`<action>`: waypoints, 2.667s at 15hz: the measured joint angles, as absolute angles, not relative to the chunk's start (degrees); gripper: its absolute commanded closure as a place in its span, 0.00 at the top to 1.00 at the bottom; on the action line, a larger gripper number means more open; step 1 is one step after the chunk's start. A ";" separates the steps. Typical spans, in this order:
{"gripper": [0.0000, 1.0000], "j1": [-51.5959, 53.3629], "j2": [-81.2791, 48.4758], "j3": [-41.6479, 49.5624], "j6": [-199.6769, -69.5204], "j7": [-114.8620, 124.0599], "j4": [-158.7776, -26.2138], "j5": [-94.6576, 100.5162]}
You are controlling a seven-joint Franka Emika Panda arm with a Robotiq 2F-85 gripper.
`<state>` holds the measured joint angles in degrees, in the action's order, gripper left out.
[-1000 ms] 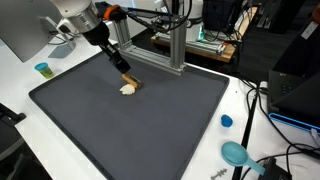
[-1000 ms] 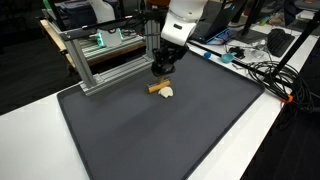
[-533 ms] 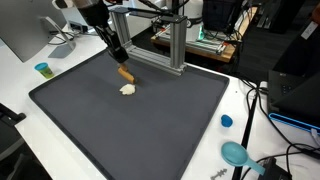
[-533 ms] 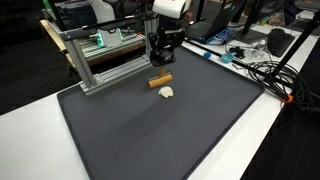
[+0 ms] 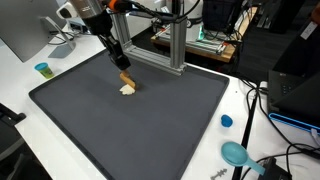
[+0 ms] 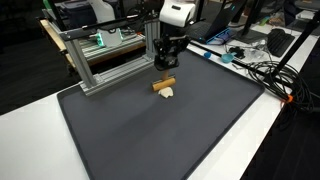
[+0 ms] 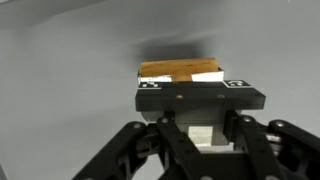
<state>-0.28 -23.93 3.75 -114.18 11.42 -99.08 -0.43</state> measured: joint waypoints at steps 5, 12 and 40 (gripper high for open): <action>0.22 -0.25 -26.05 3.68 -114.00 12.01 -97.58 -0.50; 0.22 -0.23 -30.12 3.68 -111.80 13.05 -91.00 -0.55; 0.22 1.10 -29.76 4.47 -112.02 15.75 -90.14 -0.38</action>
<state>1.10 -29.76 4.47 -112.02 15.75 -90.14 -0.38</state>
